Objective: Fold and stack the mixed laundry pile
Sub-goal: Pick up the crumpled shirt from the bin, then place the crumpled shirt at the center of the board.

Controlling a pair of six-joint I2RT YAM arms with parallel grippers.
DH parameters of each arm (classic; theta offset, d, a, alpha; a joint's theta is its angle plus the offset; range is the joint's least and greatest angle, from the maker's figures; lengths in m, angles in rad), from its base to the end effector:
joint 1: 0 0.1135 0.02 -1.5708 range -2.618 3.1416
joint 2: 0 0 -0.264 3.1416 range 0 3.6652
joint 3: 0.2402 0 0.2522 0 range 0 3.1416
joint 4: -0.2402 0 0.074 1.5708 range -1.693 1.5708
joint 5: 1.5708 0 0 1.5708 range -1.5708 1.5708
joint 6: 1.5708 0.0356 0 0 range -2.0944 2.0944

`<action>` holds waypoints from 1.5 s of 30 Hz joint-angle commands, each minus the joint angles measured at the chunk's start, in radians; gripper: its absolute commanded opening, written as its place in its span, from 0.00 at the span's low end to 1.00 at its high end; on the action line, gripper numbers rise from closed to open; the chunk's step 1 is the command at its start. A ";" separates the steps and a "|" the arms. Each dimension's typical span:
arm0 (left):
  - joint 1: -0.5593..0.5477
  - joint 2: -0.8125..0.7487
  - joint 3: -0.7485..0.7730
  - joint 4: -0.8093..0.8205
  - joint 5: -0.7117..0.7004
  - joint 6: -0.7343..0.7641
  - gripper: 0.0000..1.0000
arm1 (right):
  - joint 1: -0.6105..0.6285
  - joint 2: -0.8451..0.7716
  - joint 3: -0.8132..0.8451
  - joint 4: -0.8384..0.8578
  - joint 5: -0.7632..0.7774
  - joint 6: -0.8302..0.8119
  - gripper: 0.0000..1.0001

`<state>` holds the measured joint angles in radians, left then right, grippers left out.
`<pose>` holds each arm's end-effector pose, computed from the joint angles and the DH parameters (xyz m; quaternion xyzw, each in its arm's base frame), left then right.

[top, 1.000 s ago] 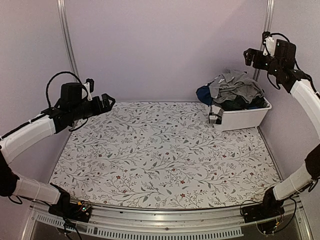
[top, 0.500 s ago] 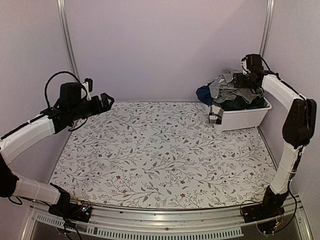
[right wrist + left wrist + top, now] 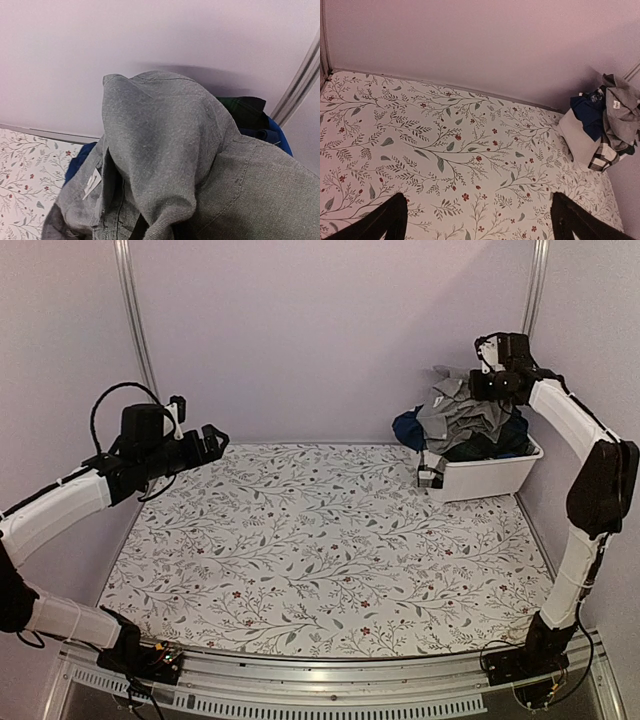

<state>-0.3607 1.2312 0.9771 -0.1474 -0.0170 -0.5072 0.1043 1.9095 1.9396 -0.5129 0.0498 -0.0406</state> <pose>0.2670 -0.1001 0.3161 -0.0657 0.8313 -0.2256 0.5037 0.4455 0.0449 0.3790 -0.0491 0.8541 -0.0048 0.5178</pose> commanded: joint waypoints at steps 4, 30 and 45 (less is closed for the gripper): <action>-0.011 0.002 0.026 0.044 -0.017 -0.019 1.00 | 0.103 -0.174 0.028 0.094 -0.321 0.009 0.00; 0.207 -0.295 -0.106 0.021 -0.151 -0.217 1.00 | 0.624 0.059 0.244 0.623 -0.882 0.349 0.00; 0.123 -0.102 -0.080 -0.016 0.053 -0.057 0.99 | 0.420 -0.167 -0.753 0.749 -0.608 0.513 0.99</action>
<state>-0.1806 1.0641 0.8833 -0.1417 -0.0383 -0.6319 0.5003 1.8999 1.1534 0.3859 -0.7547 0.5884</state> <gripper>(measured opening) 0.996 0.989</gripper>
